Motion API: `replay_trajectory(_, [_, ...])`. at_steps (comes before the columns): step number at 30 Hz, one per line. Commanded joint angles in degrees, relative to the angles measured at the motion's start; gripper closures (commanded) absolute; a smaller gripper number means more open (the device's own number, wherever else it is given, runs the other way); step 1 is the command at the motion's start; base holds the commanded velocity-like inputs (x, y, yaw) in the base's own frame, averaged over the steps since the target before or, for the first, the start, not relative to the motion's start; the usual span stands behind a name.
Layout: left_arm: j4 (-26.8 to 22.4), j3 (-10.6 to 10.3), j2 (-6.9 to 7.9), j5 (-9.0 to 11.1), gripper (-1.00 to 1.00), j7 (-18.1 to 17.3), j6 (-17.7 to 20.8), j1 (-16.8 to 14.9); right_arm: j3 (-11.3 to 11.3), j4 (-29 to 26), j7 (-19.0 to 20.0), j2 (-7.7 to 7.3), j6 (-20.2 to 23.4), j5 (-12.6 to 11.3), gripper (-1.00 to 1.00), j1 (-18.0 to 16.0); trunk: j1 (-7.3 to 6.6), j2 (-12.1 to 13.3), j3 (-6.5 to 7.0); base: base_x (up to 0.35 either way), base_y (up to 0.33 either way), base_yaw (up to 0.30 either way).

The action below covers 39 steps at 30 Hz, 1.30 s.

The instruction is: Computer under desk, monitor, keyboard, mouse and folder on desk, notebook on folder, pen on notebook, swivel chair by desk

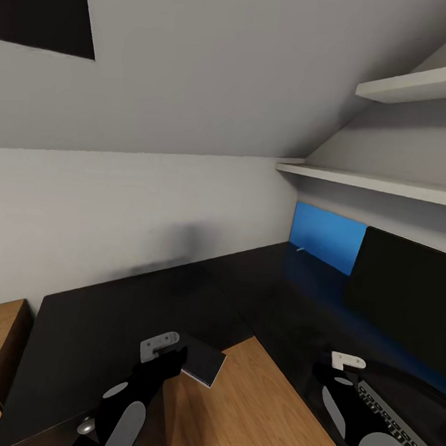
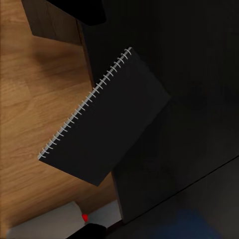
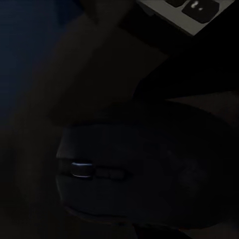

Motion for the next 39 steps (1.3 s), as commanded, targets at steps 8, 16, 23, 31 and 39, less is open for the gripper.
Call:
replay_trajectory(8, [-0.1, -0.1, 0.0, 0.6, -1.0, 0.5, 0.1, 0.0, 0.1, -0.1, -0.3, -0.01, 0.4, -0.5, 1.0, 0.0, 0.0, 0.0, -0.07, 0.0, 0.0, 0.0])
replay_trajectory(16, [-0.1, -0.1, 0.0, 0.6, -1.0, 0.5, 0.1, -0.1, 0.1, -0.2, -0.4, -0.09, 0.5, -0.5, 1.0, 0.0, 0.0, 0.0, -0.07, 0.0, 0.0, 0.0])
replay_trajectory(23, [-0.1, -0.1, 0.0, 0.6, -1.0, 0.5, 0.1, 0.0, 0.1, -0.2, -0.5, -0.1, 0.5, -0.5, 1.0, 0.0, 0.0, 0.0, -0.07, 0.0, 0.0, 0.0])
replay_trajectory(31, [-0.1, -0.1, 0.0, 0.6, -1.0, 0.5, 0.1, -0.1, 0.1, -0.2, -0.5, -0.1, 0.5, -0.5, -1.0, 0.0, 0.0, 0.0, -0.07, 0.0, 0.0, 0.0])
replay_trajectory(39, [0.0, -0.1, 0.0, 0.6, -1.0, 0.5, 0.1, -0.1, 0.1, -0.2, -0.4, -0.03, 0.4, -0.6, -1.0, 0.0, 0.0, 0.0, -0.07, 0.0, 0.0, 0.0])
